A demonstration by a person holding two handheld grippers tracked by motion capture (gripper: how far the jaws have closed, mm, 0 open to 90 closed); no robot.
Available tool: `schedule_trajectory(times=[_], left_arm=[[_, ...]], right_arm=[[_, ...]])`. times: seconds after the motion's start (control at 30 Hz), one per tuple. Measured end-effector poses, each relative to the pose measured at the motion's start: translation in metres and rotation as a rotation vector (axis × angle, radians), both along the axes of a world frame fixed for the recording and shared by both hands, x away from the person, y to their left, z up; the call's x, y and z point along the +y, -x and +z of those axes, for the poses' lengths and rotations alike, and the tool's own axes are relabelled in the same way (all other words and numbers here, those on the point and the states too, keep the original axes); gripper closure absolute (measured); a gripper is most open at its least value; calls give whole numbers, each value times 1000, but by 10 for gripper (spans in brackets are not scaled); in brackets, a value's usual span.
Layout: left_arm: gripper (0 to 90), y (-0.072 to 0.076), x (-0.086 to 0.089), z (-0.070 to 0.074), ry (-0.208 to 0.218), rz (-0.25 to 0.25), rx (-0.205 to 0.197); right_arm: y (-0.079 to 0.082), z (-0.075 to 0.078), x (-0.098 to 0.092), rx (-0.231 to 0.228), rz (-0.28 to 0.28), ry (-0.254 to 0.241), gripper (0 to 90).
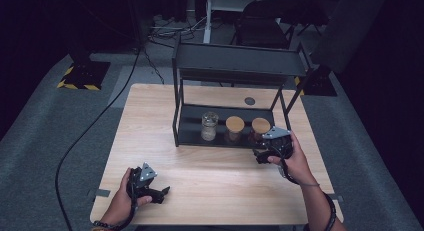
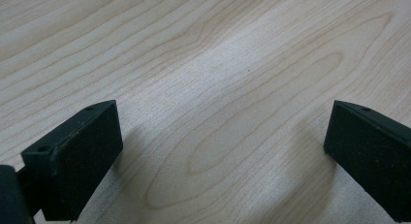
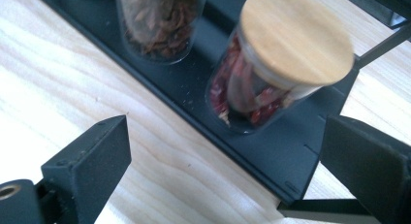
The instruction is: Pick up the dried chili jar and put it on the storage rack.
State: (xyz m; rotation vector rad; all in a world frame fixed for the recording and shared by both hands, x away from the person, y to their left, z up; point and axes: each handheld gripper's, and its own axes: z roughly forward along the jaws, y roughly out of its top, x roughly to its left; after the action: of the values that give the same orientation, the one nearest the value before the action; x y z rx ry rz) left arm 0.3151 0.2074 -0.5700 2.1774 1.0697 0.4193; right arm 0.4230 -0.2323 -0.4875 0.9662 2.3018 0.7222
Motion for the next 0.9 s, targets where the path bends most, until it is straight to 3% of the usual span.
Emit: schedule_trajectory(times=[0.23,0.47,0.67,0.9], left_arm=[[0,0,0,0,-1,-1,0],[0,0,0,0,0,0,0],[0,0,0,0,0,0,0],[0,0,0,0,0,-1,0]], right_arm=[[10,-12,-3,-4,31,21,41],[19,-24,-6,-14,92,62,41],[29,-30,-9,-26,137,70,41],[35,-37,-14,-13,140,69,41]])
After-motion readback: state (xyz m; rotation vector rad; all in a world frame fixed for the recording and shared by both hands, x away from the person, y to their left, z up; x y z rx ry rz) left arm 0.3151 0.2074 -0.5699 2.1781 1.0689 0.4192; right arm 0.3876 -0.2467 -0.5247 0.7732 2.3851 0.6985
